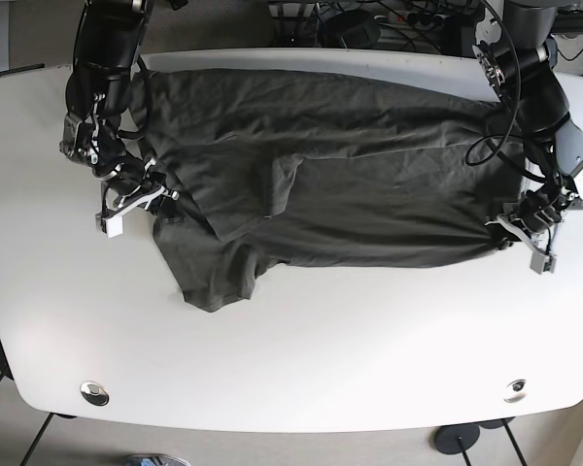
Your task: Fold the T-shirt properly
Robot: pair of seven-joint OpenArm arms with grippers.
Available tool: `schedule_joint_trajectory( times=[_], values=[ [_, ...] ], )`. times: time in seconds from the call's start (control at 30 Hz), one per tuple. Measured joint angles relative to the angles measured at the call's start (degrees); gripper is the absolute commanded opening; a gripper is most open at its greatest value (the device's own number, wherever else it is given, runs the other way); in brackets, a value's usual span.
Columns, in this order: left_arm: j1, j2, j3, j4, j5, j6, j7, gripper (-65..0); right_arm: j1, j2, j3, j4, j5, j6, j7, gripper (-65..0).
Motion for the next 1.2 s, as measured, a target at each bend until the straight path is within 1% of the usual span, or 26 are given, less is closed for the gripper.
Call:
schedule_joint_trajectory(
  times=[0.07, 0.13, 0.17, 0.2, 0.23, 0.3, 0.4, 0.5, 0.57, 0.6, 0.67, 0.7, 0.8, 0.83, 0.9, 0.97, 1.07, 1.17, 1.2],
  values=[
    [0.66, -0.22, -1.64, 7.58, -0.11, -0.33, 6.19, -64.3, -2.49, -0.17, -0.04, 6.05, 0.72, 0.11, -1.05, -63.1],
    [1.16, -0.04, -1.77, 13.07, -0.07, -0.31, 8.90, -64.4, -4.02, -0.07, -0.09, 9.81, 2.38, 0.11, -0.96, -63.1],
    [1.44, 0.24, -1.75, 15.61, -0.17, -0.33, 9.03, -64.4, -4.59, 0.20, -0.09, 11.34, 2.64, 0.22, -1.03, -63.1],
    [1.64, 0.63, -1.75, 18.27, -0.28, -0.33, 9.64, -64.4, -4.55, 0.81, -0.11, 12.63, 2.67, 0.20, -1.01, -63.1],
    [1.70, 1.07, -1.55, 21.09, -0.33, -0.37, 11.37, -64.4, -3.85, 2.58, -0.35, 13.79, 2.80, 0.20, -1.60, -63.1],
    [0.96, 1.22, -1.20, 23.47, -0.44, -0.61, 12.76, -64.4, -1.01, 4.57, -0.33, 15.10, 2.78, 0.02, -2.47, -63.1],
    [-4.90, 1.36, -1.20, 24.22, -0.37, -0.74, 15.50, -64.4, 6.43, 6.21, -0.15, 15.41, 3.28, 0.20, -6.32, -63.1],
    [-12.13, 1.16, -0.79, 24.33, -0.68, -0.70, 16.33, -64.4, 13.77, 8.63, -0.37, 15.45, 3.69, 0.44, -8.20, -63.1],
    [-16.83, 0.68, 3.04, 23.76, -0.33, -0.72, 16.70, -64.4, 19.41, 10.32, -0.42, 14.99, 3.67, 0.44, -9.07, -63.1],
    [-21.09, 0.74, 5.42, 21.55, -0.59, -0.74, 16.63, -64.4, 24.37, 11.26, -0.57, 13.16, 3.67, 0.55, -9.29, -63.1],
    [-26.84, 1.05, 6.23, 18.38, -0.59, -0.76, 16.65, -64.4, 31.50, 12.37, -2.58, 9.81, 3.15, 0.15, -11.26, -63.1],
    [-29.77, 0.98, 6.21, 16.65, -0.52, -0.74, 16.65, -64.4, 34.77, 13.09, -3.96, 8.28, 3.23, 0.24, -11.67, -63.1],
    [-38.91, 0.00, 7.39, 11.08, 0.00, -0.72, 16.81, -64.4, 44.87, 14.49, -7.41, 4.22, 3.65, 0.44, -11.58, -63.1],
    [-41.64, -0.24, 8.11, 10.03, 0.24, -0.70, 16.76, -64.4, 48.06, 14.53, -7.98, 3.32, 3.67, 0.42, -11.56, -63.1],
    [-47.12, -1.07, 9.35, 8.57, -0.50, -0.72, 16.55, -64.4, 54.27, 15.56, -8.55, 1.79, 3.87, 0.66, -11.54, -63.1],
    [-49.27, -1.38, 10.14, 8.52, -0.87, -0.72, 16.09, -64.4, 56.57, 16.31, -8.26, 1.46, 4.20, 0.70, -11.30, -63.1],
    [-47.98, -1.18, 10.10, 9.88, -0.79, -0.74, 16.63, -64.4, 55.78, 16.31, -8.20, 1.92, 4.04, 0.66, -12.13, -63.1],
    [-40.46, -1.33, 9.18, 13.84, -0.87, -0.74, 16.33, -64.4, 47.47, 16.24, -7.67, 6.27, 4.13, 0.74, -12.98, -63.1],
    [-37.38, -1.18, 8.15, 15.10, -0.94, -0.76, 16.28, -64.4, 43.93, 15.93, -6.36, 7.72, 4.20, 1.07, -13.22, -63.1]
  ],
)
